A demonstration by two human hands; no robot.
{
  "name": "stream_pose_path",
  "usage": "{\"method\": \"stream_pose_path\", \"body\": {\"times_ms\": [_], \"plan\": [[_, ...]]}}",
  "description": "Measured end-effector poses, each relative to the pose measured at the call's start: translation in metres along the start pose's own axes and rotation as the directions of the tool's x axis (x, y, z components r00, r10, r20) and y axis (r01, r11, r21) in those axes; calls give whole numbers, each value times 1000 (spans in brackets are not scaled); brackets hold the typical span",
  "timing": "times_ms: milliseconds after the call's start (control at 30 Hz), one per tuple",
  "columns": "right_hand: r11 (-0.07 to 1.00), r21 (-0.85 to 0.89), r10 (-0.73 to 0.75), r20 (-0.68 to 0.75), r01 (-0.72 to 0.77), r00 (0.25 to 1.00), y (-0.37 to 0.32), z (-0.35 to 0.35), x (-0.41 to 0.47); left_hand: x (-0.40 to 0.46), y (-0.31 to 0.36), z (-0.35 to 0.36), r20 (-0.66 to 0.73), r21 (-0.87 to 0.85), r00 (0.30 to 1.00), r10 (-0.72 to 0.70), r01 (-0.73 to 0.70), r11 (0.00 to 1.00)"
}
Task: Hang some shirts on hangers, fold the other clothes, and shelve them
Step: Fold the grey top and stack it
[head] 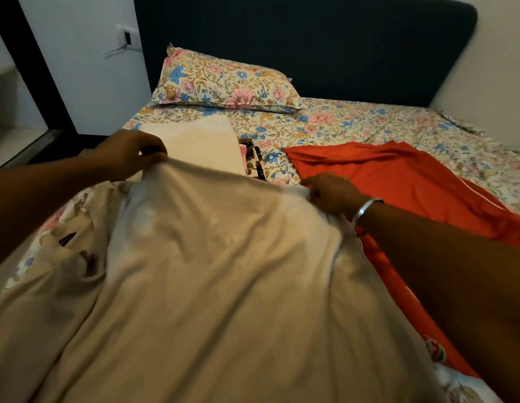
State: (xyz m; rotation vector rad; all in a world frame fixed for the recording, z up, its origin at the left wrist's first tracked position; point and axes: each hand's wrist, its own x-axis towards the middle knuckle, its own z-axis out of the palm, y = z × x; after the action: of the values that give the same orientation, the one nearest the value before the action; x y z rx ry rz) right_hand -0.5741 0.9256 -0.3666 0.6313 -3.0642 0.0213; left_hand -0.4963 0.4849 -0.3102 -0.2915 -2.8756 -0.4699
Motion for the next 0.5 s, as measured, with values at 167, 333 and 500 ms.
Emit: {"method": "stream_pose_path", "body": {"times_ms": [167,333,500], "plan": [[999,27,29,0,-29,1000,-1,-40,-19,-24,13,-23,-2,18,999,41,-41,999],[980,197,-19,-68,33,997,4,-78,-47,-56,22,-48,-87,-65,995,48,-54,996],[968,248,70,-190,-21,979,15,-113,-76,-101,32,-67,-34,44,993,116,-114,992]]}}
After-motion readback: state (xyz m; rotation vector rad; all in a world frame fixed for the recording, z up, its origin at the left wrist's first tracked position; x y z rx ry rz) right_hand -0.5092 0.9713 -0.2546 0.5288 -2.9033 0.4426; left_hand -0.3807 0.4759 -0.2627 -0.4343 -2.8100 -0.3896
